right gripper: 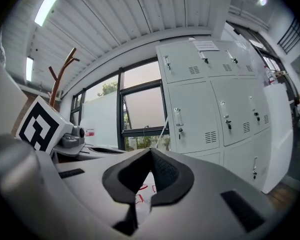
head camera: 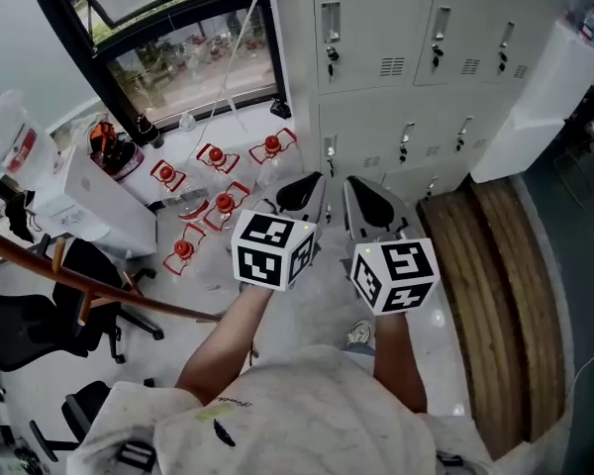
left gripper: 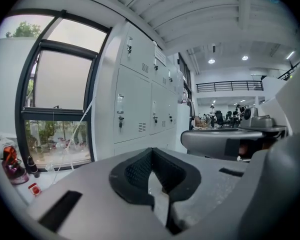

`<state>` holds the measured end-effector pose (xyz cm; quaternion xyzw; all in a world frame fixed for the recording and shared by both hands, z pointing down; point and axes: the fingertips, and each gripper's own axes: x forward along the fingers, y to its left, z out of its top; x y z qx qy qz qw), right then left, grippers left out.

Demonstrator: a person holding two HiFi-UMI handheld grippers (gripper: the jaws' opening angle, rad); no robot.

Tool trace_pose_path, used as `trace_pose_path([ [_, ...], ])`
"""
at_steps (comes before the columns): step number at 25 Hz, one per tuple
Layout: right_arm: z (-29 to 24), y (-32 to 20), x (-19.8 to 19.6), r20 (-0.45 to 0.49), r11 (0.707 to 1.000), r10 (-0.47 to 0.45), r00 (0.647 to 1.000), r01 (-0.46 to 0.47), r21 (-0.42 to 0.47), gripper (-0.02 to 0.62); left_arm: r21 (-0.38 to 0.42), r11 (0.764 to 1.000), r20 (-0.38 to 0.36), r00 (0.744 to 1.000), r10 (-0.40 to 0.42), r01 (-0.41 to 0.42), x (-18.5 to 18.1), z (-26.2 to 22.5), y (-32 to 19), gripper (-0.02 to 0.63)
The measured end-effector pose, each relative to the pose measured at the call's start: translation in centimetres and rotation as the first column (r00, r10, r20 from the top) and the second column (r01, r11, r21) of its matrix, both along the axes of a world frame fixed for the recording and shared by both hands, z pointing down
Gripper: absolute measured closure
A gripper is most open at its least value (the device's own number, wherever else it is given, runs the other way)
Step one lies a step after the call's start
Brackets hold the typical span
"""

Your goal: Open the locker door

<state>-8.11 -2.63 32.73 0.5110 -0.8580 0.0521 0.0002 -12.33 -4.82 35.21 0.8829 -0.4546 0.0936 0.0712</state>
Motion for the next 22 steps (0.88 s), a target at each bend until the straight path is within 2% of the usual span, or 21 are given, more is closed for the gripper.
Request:
trace_pose_path([
  [5, -0.2, -2.5, 2.9, 0.012, 0.999, -0.047, 0.999, 0.047, 0.004, 0.598, -0.001, 0.999, -0.001, 0.999, -0.044, 0.044, 2.9, -0.3, -2.3, 0.601],
  [13, -0.4, -5.5, 5.6, 0.012, 0.990, -0.141, 0.990, 0.141, 0.015, 0.598, 0.000, 0.991, -0.018, 0.991, -0.135, 0.136, 5.6, -0.7, -5.6, 0.601],
  [22, -0.2, -7.8, 6.9, 0.072, 0.969, -0.249, 0.966, 0.248, 0.018, 0.598, -0.008, 0.971, 0.009, 0.971, -0.239, 0.239, 6.4, -0.1, -7.2, 0.601],
])
